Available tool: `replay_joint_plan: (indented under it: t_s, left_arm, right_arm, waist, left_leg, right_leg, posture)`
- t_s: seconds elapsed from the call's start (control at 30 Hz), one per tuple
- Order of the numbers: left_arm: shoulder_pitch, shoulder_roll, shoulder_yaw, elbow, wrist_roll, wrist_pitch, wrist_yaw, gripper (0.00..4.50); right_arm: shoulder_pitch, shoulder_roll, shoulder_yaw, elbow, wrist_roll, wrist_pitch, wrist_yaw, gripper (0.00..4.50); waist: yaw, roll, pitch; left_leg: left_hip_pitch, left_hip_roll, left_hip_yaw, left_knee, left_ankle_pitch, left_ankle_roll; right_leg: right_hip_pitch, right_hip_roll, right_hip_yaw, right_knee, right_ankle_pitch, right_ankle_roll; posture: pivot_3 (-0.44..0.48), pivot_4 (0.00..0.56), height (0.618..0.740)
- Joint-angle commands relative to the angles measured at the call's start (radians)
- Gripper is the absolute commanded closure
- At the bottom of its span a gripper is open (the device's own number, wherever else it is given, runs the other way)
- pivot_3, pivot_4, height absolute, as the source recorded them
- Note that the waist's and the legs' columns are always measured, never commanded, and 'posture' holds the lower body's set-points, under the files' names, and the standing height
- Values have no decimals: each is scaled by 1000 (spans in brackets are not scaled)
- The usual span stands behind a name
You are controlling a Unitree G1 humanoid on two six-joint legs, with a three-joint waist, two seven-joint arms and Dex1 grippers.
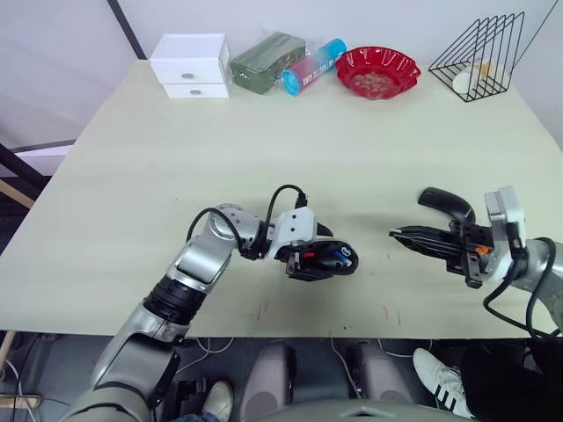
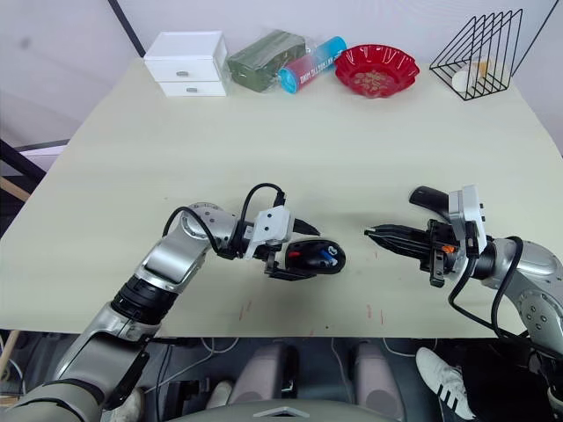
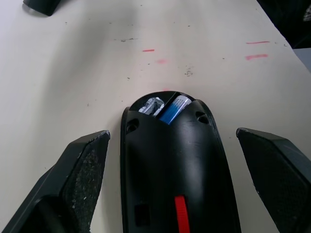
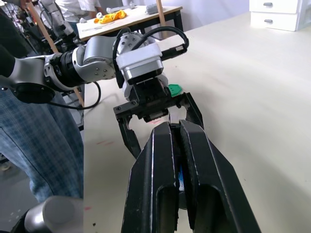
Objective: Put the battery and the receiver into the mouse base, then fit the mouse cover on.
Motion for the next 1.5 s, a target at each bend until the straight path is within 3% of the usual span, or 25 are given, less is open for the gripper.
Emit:
replay_joint_plan:
  t_s: [0.03, 0.6, 0.87, 1.03, 1.27, 1.5]
  left_arm:
    - [-16, -11, -15, -4, 13, -2, 9, 59]
    - [-26, -54, -74, 100, 76, -78, 12, 59]
    - [-11, -77, -57, 99, 69, -38, 28, 59]
    - [-17, -79, -66, 116, 78, -45, 27, 1492]
    - [-16, -78, -56, 128, 79, -54, 36, 1512]
    - [-61, -98, -63, 70, 85, 40, 55, 1512]
  right_arm:
    - [15, 15, -43, 2, -5, -67, 60, 4500]
    - [51, 41, -69, 46, -41, -148, 128, 4500]
    - [72, 49, -73, 56, -60, -175, 139, 4500]
    - [78, 51, -66, 62, -75, -185, 142, 4500]
    - [78, 38, -56, 65, -117, -178, 121, 4500]
    - [-12, -54, -8, -1, -168, -15, -9, 4500]
  waist:
    - [1, 0, 0]
    - [5, 0, 0]
    - [11, 0, 0]
    - [15, 0, 0]
    - [16, 1, 0]
    - [16, 1, 0]
  left_leg:
    - [0, 0, 0, 0, 0, 0]
    - [1, 0, 0, 1, 0, 0]
    - [1, 0, 0, 1, 0, 0]
    - [1, 0, 0, 1, 0, 0]
    - [1, 0, 0, 1, 0, 0]
    - [1, 0, 0, 2, 1, -1]
  right_leg:
    - [0, 0, 0, 0, 0, 0]
    - [1, 0, 0, 1, 0, 0]
    - [1, 0, 0, 1, 0, 0]
    - [1, 0, 0, 1, 0, 0]
    - [1, 0, 0, 2, 0, 0]
    - [1, 0, 0, 2, 1, -1]
  posture:
    - [0, 150, 740]
    - [0, 150, 740]
    - [0, 150, 740]
    - [0, 150, 740]
    - [0, 150, 740]
    - [0, 150, 740]
